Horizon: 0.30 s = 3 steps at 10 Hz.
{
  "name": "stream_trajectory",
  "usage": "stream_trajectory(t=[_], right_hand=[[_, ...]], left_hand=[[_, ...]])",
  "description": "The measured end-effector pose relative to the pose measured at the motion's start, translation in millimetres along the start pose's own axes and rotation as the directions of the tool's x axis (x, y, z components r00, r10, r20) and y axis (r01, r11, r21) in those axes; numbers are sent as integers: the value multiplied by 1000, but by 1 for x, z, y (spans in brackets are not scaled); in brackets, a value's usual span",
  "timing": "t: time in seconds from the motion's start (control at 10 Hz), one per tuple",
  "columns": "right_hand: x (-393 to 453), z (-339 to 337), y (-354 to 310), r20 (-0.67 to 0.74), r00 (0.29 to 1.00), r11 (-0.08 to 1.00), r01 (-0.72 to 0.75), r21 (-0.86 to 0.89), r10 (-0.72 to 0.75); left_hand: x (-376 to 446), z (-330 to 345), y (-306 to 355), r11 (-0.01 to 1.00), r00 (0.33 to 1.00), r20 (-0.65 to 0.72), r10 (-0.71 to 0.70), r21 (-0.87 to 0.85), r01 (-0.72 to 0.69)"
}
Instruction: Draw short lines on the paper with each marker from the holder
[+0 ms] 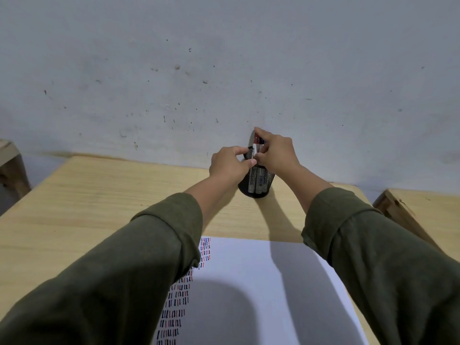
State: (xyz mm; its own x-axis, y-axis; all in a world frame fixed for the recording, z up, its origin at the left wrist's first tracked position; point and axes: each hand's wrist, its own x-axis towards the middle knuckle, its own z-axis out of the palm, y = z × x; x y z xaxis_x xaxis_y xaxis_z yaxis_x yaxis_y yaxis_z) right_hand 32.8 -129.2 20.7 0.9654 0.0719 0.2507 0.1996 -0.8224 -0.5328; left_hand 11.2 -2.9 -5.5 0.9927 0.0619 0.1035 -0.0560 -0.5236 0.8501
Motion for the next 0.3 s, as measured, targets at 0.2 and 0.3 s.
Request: stream_trajectory(t=[0.2,0.3], right_hand=[[-8,-8,-7,-64,998,994,-7,112,15],[-17,-16,-14,-123,992,990,-2,140,19]], left_hand=[[-6,-5,8,1000,1000,11,7,19,-7],[-13,-15,19,1000,1000,-16,15,8,-15]])
